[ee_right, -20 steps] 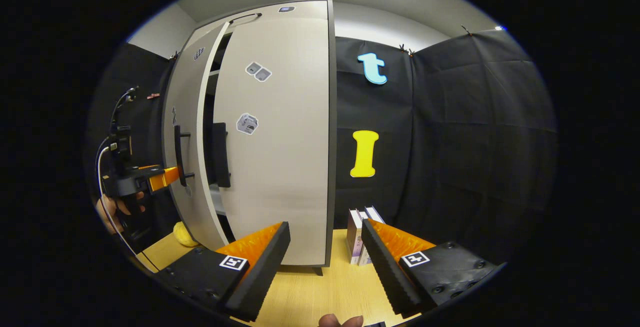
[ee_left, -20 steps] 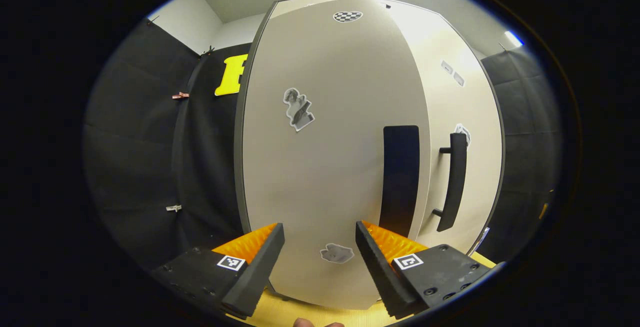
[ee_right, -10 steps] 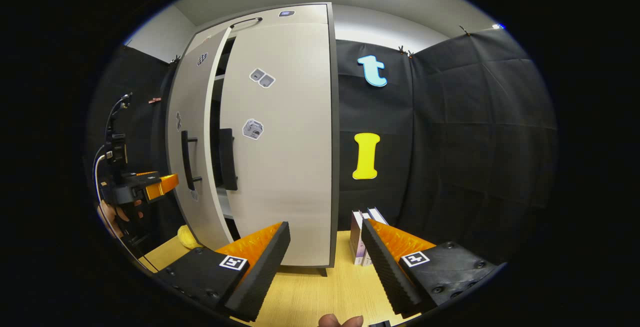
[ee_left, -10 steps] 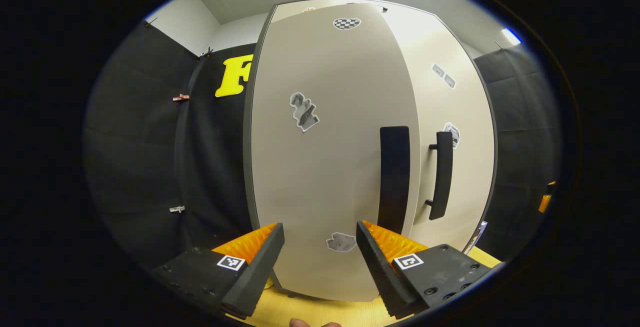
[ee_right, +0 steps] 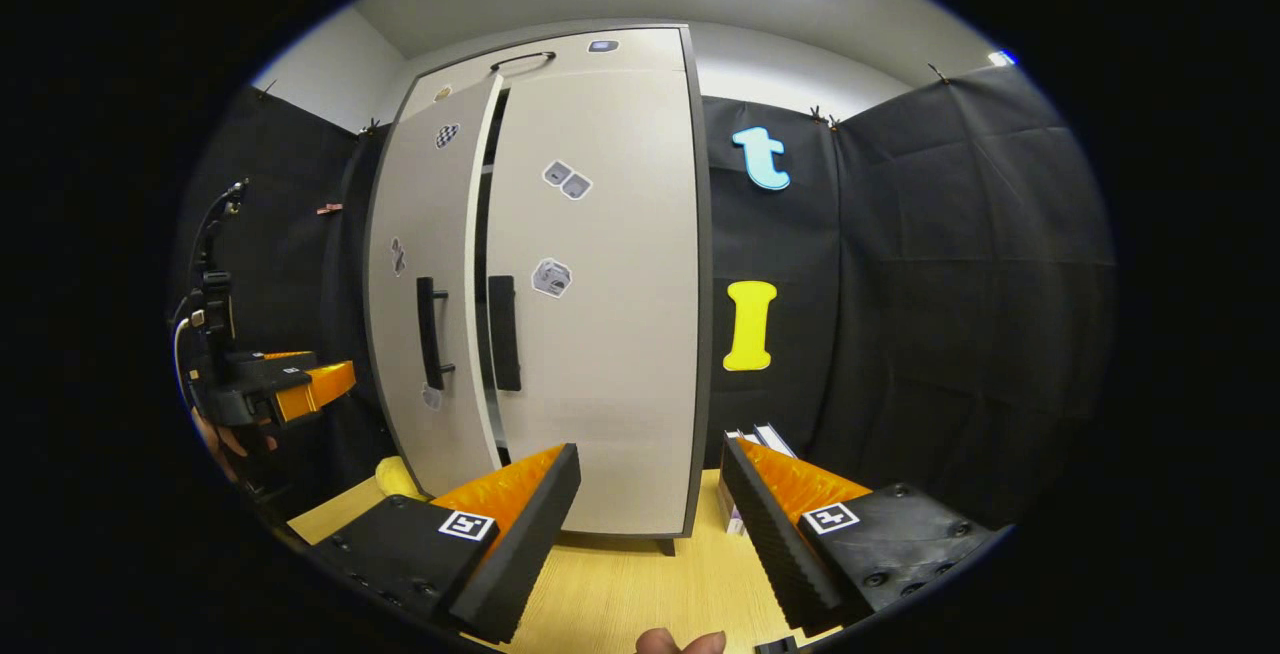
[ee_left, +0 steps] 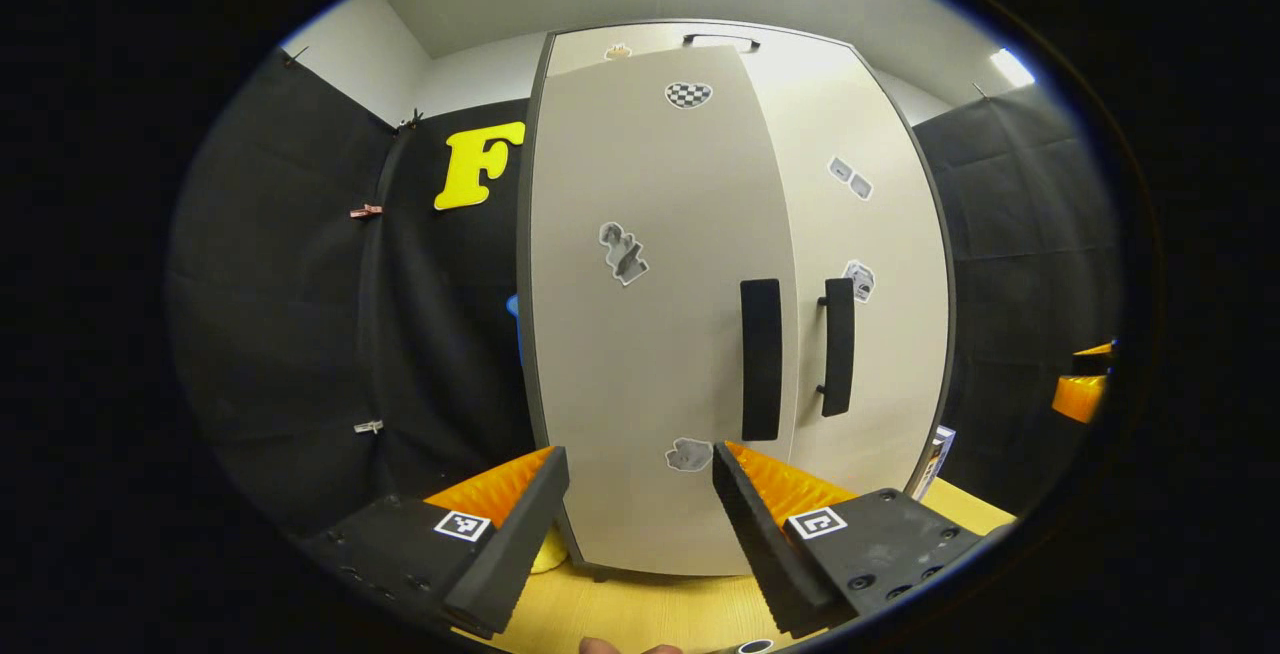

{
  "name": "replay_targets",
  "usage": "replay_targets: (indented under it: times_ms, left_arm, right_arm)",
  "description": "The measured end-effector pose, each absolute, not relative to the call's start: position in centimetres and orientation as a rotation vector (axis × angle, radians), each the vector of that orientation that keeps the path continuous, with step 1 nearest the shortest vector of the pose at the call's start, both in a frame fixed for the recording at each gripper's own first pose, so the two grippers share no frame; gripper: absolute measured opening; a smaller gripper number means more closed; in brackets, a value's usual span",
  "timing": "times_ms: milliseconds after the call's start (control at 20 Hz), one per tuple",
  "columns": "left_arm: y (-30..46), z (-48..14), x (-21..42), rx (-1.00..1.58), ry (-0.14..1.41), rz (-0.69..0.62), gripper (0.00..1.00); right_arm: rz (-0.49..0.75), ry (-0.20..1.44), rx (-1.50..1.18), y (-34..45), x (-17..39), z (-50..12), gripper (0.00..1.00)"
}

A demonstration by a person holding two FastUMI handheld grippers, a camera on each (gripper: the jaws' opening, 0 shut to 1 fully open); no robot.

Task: Grasp the bottle in the cabinet with the left hand and place it on the coaster, then close the right door with the right hand and the left door with the left hand.

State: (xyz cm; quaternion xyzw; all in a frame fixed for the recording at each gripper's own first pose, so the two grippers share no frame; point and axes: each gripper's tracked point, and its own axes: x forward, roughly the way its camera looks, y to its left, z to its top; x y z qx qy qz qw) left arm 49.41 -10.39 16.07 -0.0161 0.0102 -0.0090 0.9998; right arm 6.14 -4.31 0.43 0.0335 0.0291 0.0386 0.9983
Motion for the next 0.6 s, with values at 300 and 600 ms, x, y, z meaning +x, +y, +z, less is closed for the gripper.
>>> replay_targets:
  times_ms: [300,600]
  left_arm:
    - [-9.5,16.4,46.2,-0.043,0.014,-0.026,0.93]
    - [-8.5,17.1,43.2,-0.047,-0.012,-0.04,0.92]
  right_arm:
    - [0.096,0.043,0.064,-2.7,5.1,1.4,0.95]
    - [0.104,0.027,0.064,-1.6,4.0,2.0,0.95]
